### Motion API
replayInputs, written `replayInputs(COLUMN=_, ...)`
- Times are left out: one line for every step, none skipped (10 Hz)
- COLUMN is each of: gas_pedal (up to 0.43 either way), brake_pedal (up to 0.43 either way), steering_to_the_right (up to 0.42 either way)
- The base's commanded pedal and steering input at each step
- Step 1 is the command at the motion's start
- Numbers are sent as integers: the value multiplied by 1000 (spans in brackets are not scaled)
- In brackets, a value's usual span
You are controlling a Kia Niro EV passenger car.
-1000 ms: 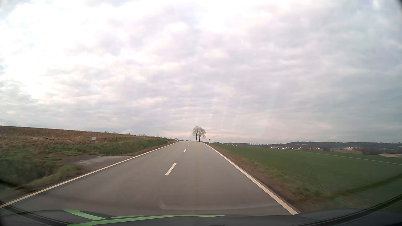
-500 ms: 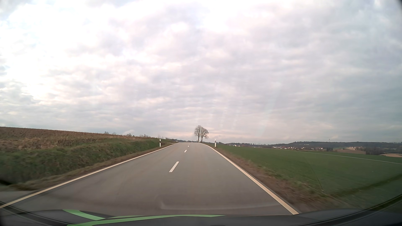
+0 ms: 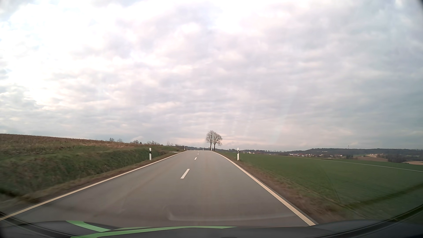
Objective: Follow the waypoints while adhering to traffic rules and regulations
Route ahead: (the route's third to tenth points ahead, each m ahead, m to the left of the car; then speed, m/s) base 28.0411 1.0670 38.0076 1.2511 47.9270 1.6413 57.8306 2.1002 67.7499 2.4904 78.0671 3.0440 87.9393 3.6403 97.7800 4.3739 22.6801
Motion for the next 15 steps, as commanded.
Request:
replayInputs(gas_pedal=319, brake_pedal=0, steering_to_the_right=-4)
replayInputs(gas_pedal=319, brake_pedal=0, steering_to_the_right=-4)
replayInputs(gas_pedal=319, brake_pedal=0, steering_to_the_right=-4)
replayInputs(gas_pedal=319, brake_pedal=0, steering_to_the_right=-4)
replayInputs(gas_pedal=319, brake_pedal=0, steering_to_the_right=-4)
replayInputs(gas_pedal=319, brake_pedal=0, steering_to_the_right=-4)
replayInputs(gas_pedal=319, brake_pedal=0, steering_to_the_right=-4)
replayInputs(gas_pedal=311, brake_pedal=0, steering_to_the_right=-4)
replayInputs(gas_pedal=311, brake_pedal=0, steering_to_the_right=-4)
replayInputs(gas_pedal=299, brake_pedal=0, steering_to_the_right=-4)
replayInputs(gas_pedal=299, brake_pedal=0, steering_to_the_right=-4)
replayInputs(gas_pedal=299, brake_pedal=0, steering_to_the_right=-4)
replayInputs(gas_pedal=287, brake_pedal=0, steering_to_the_right=-4)
replayInputs(gas_pedal=280, brake_pedal=0, steering_to_the_right=-4)
replayInputs(gas_pedal=280, brake_pedal=0, steering_to_the_right=-4)
